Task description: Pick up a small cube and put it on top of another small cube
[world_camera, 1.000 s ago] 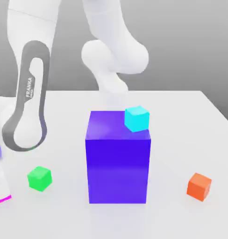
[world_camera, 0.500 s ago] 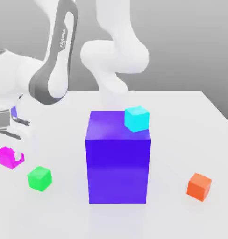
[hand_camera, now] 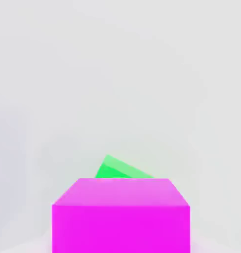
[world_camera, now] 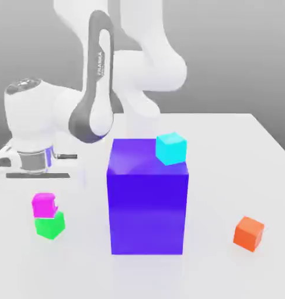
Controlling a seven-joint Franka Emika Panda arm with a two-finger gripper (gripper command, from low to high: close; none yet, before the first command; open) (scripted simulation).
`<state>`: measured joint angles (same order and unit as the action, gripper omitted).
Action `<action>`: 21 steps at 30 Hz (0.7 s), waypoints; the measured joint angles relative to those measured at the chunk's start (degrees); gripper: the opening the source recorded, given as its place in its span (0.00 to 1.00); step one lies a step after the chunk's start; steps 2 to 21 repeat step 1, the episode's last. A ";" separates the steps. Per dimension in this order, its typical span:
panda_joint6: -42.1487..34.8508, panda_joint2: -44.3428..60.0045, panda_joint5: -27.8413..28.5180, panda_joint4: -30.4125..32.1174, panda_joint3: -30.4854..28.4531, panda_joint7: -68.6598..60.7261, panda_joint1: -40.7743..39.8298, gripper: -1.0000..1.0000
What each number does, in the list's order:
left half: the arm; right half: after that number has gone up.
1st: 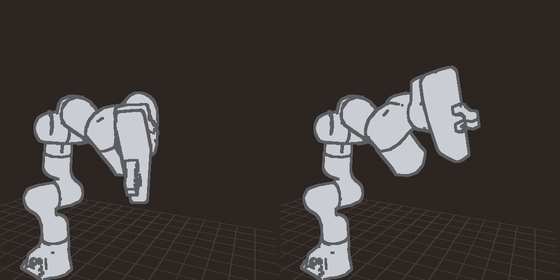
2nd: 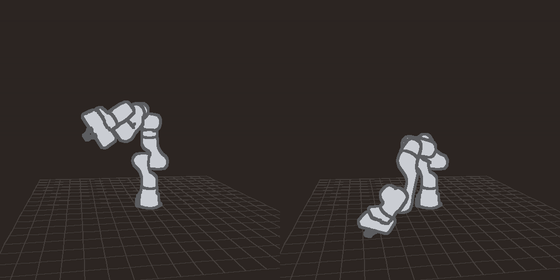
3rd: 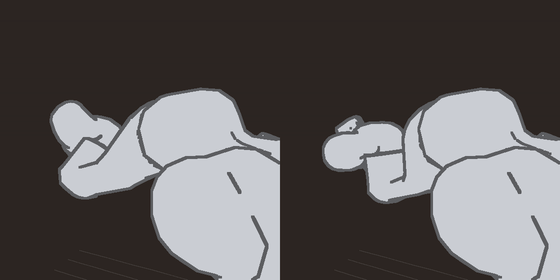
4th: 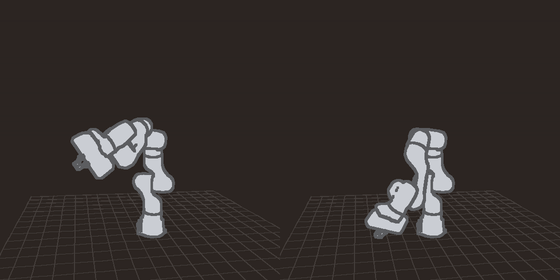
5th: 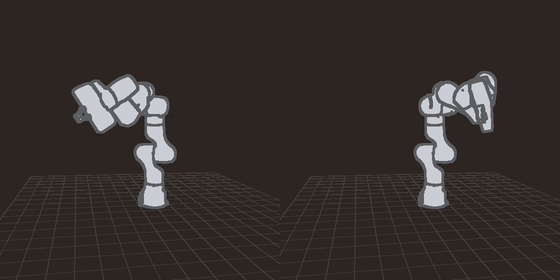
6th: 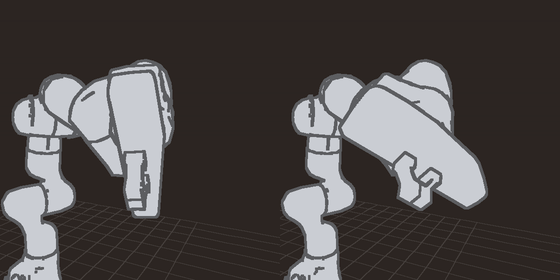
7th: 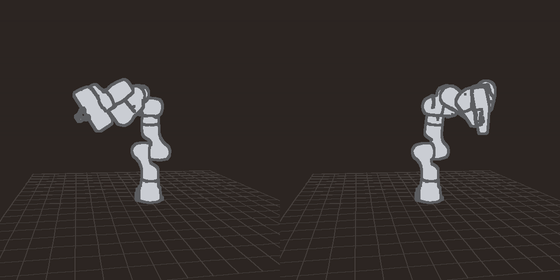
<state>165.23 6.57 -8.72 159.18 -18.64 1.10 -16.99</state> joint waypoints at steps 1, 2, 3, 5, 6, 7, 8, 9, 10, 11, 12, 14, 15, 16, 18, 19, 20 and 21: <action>0.00 0.00 0.00 0.00 0.00 0.00 -0.01 1.00; 0.00 0.00 0.00 0.00 0.00 0.00 -0.01 1.00; 0.00 0.00 0.00 0.00 0.00 0.00 -0.01 1.00; 0.00 0.00 0.00 0.00 0.00 0.00 -0.01 1.00; 0.00 0.00 0.00 0.00 0.00 0.00 -0.01 1.00; 0.00 0.00 0.00 0.00 0.00 0.00 -0.01 1.00; 0.00 0.00 0.00 0.00 0.00 0.00 -0.01 1.00; 0.00 0.00 0.00 0.00 0.00 0.00 -0.01 1.00; 0.00 0.00 0.00 0.00 0.00 0.00 -0.01 1.00; 0.00 0.00 0.00 0.00 0.00 0.00 -0.01 1.00; 0.00 0.00 0.00 0.00 0.00 0.00 -0.01 1.00; 0.00 0.00 0.00 0.00 0.00 0.00 -0.01 1.00; 0.00 0.00 0.00 0.00 0.00 0.00 -0.01 1.00; 0.00 0.00 0.00 0.00 0.00 0.00 -0.01 1.00; 0.00 0.00 0.00 0.00 0.00 0.00 -0.01 1.00; 0.00 0.00 0.00 0.00 0.00 0.00 -0.01 1.00; 0.00 0.00 0.00 0.00 0.00 0.00 -0.01 1.00; 0.00 0.00 0.00 0.00 0.00 0.00 -0.01 1.00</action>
